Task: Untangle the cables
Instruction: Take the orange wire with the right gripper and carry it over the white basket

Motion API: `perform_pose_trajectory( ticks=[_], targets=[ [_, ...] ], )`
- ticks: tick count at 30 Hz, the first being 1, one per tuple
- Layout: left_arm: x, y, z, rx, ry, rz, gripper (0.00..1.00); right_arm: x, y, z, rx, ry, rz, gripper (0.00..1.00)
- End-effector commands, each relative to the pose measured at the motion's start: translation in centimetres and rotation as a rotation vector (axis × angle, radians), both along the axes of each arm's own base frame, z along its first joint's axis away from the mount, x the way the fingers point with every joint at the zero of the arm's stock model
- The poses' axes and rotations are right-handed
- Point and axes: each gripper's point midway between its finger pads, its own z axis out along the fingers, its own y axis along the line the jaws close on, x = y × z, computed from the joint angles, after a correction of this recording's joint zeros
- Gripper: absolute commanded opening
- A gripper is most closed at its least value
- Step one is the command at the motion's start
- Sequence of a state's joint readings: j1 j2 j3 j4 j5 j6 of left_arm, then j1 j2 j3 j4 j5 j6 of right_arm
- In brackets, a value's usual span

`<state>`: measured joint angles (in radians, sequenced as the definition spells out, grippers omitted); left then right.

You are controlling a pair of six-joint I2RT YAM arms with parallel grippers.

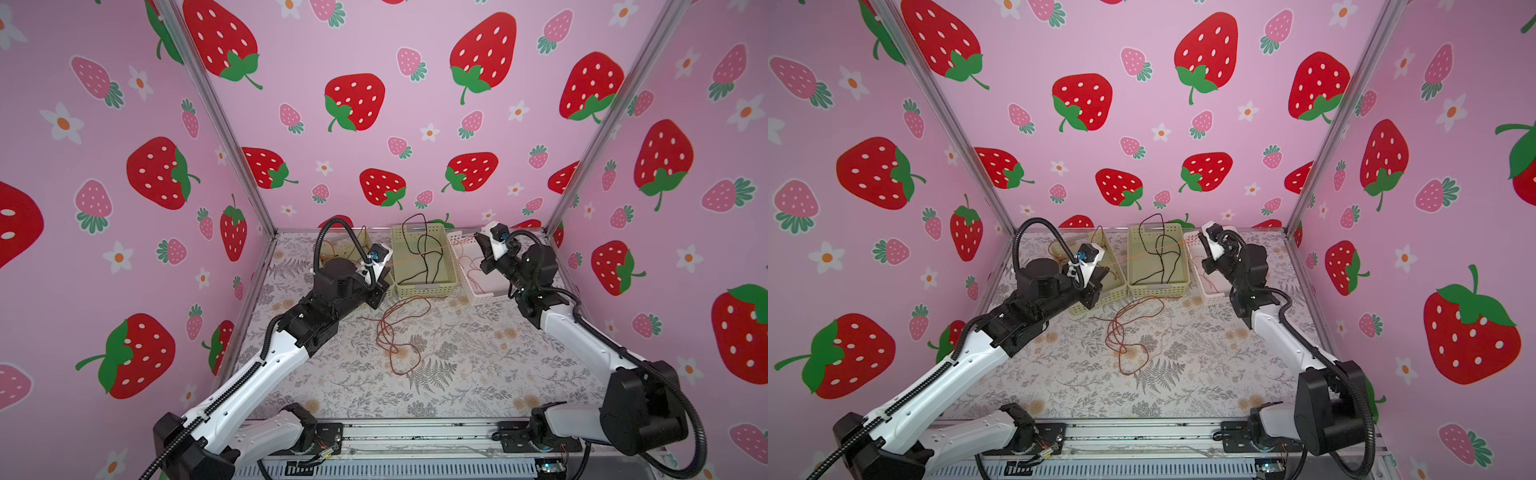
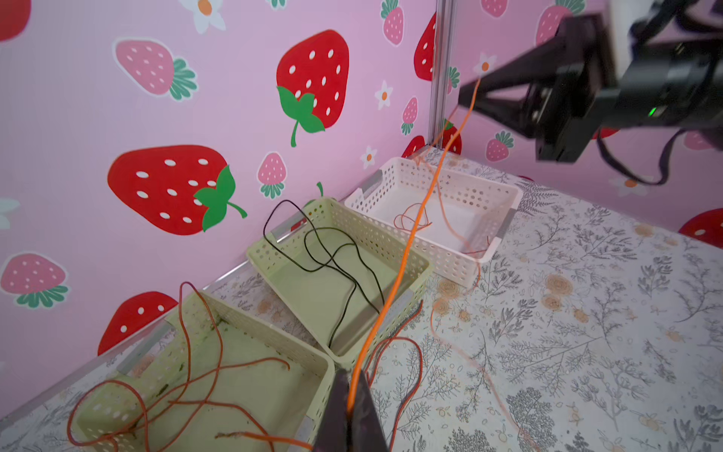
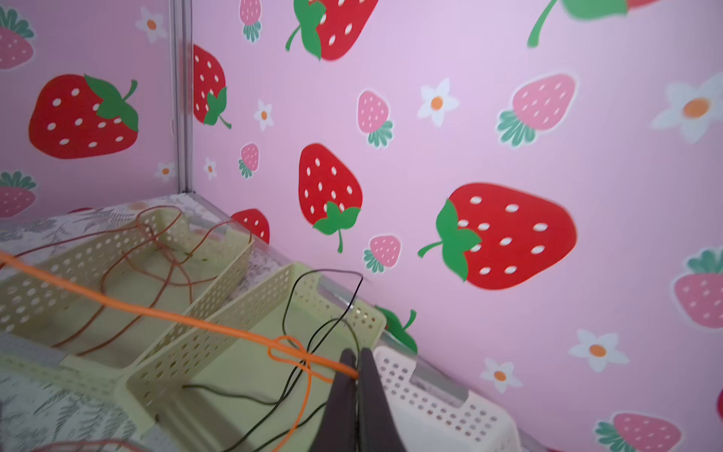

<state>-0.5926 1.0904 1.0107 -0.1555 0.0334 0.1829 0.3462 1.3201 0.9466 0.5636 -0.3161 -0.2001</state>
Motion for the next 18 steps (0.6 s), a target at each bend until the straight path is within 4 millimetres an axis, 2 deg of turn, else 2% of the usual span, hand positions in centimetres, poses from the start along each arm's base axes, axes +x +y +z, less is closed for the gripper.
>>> perform_pose_trajectory(
  ticks=[1,3,6,9,12,16,18],
  targets=[
    [0.3,0.2,-1.5,-0.005,0.034,0.023,0.00,-0.4,-0.6,5.2,-0.040,-0.150,-0.047,0.00],
    [0.4,-0.4,-2.8,-0.016,0.076,0.004,0.00,-0.2,-1.0,7.4,-0.055,-0.216,-0.076,0.00],
    [0.6,-2.2,-4.5,-0.051,0.143,-0.050,0.02,0.6,-1.2,9.5,-0.101,-0.286,-0.114,0.00],
    [0.8,-4.5,-6.1,-0.057,0.213,-0.116,0.26,2.4,-1.8,10.2,-0.149,-0.320,-0.166,0.00],
    [1.5,-5.4,-7.0,-0.033,0.245,-0.114,0.48,4.8,-3.1,10.2,-0.174,-0.324,-0.228,0.00],
    [2.0,-4.6,-7.0,-0.021,0.208,-0.061,0.64,6.6,-4.9,11.6,-0.154,-0.341,-0.267,0.00],
    [2.1,-4.0,-7.3,-0.010,0.190,-0.041,0.68,7.3,-5.3,12.3,-0.158,-0.352,-0.271,0.00]
  ],
)
